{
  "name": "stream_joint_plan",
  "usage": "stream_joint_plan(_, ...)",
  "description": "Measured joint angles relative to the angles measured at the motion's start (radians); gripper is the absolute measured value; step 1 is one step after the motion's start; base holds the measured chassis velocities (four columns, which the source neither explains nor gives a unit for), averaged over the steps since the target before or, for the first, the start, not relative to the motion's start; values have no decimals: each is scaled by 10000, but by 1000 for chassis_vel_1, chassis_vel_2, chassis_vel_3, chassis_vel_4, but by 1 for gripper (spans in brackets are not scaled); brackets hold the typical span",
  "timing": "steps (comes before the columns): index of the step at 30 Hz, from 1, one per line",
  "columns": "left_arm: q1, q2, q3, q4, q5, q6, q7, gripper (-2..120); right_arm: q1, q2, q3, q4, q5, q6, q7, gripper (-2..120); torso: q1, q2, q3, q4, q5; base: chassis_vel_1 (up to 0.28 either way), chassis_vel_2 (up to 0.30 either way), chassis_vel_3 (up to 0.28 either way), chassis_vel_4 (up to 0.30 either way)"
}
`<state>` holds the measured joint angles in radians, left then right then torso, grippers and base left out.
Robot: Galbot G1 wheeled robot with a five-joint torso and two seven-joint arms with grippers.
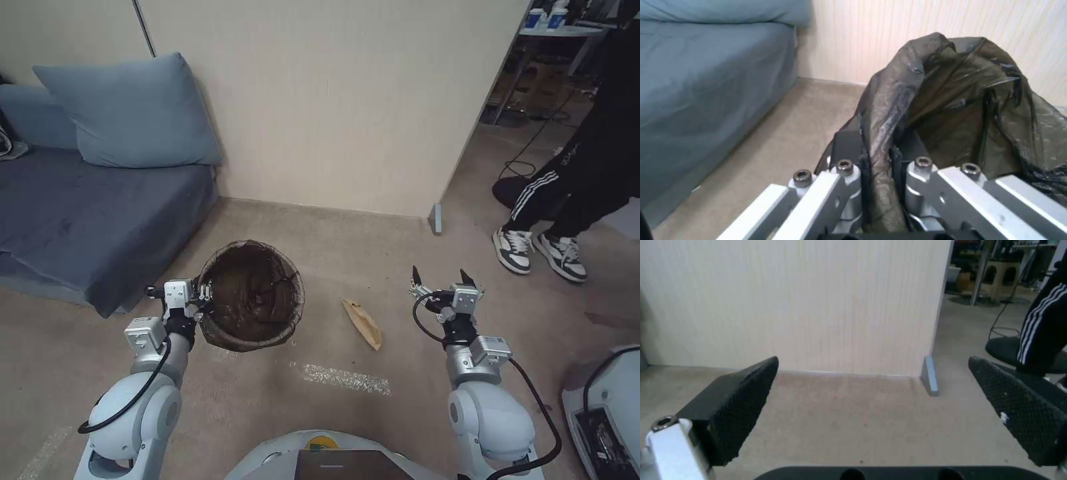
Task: Pick up the trash bin, then pick up the garbage from the floor and place it into the trash bin.
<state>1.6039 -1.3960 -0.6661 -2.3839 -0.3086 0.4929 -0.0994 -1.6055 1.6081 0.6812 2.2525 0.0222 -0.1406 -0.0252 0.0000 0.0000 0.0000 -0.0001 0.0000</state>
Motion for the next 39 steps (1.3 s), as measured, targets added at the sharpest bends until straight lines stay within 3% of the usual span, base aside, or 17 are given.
stream_joint_plan(20,59,54,-163,-87,-111,8,-22,7,281,-34,12,-295,295,-395,-28,100,0,0,0,-1,0,-53,61,54,-53)
stream_joint_plan(24,36,261,-246,-88,-329,89,-265,7,843,-1252,-142,-1295,1041,-1078,-27,100,1,0,1,4,3,0,0,0,0)
stream_joint_plan(25,36,261,-246,-88,-329,89,-265,7,843,-1252,-142,-1295,1041,-1078,-27,100,1,0,1,4,3,0,0,0,0)
stream_joint_plan(29,128,268,-188,-122,-333,166,-419,7,1261,-2435,-351,-2545,2391,-1440,-225,100,0,0,1,2,3,0,0,0,0)
stream_joint_plan(39,228,264,-285,-485,-252,316,-624,7,1686,-3760,-1243,-4192,4056,-1487,-555,100,0,0,0,1,2,0,0,0,0)
